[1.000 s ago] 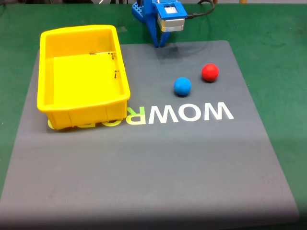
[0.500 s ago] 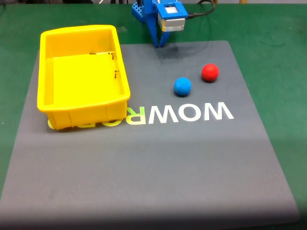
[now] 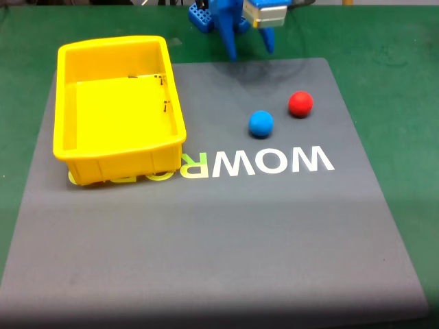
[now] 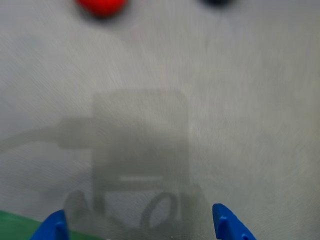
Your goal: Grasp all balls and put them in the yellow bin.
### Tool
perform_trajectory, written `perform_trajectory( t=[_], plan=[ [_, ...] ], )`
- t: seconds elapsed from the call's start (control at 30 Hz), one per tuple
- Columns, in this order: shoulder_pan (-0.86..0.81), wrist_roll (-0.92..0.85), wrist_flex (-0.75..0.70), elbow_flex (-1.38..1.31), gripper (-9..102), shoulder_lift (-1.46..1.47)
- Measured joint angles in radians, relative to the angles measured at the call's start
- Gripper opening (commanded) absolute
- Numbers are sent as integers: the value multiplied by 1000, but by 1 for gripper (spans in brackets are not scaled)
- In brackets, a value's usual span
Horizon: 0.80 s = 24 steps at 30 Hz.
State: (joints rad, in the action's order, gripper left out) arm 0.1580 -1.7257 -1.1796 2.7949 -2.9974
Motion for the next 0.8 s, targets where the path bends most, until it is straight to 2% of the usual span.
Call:
perform_trajectory(
  t=[0.2,0.37,0.8],
  plan=[
    [78,67,77,-383,34,497],
    [86,86,141,-618,34,781],
    [147,155,215,-764,34,1095]
  ],
)
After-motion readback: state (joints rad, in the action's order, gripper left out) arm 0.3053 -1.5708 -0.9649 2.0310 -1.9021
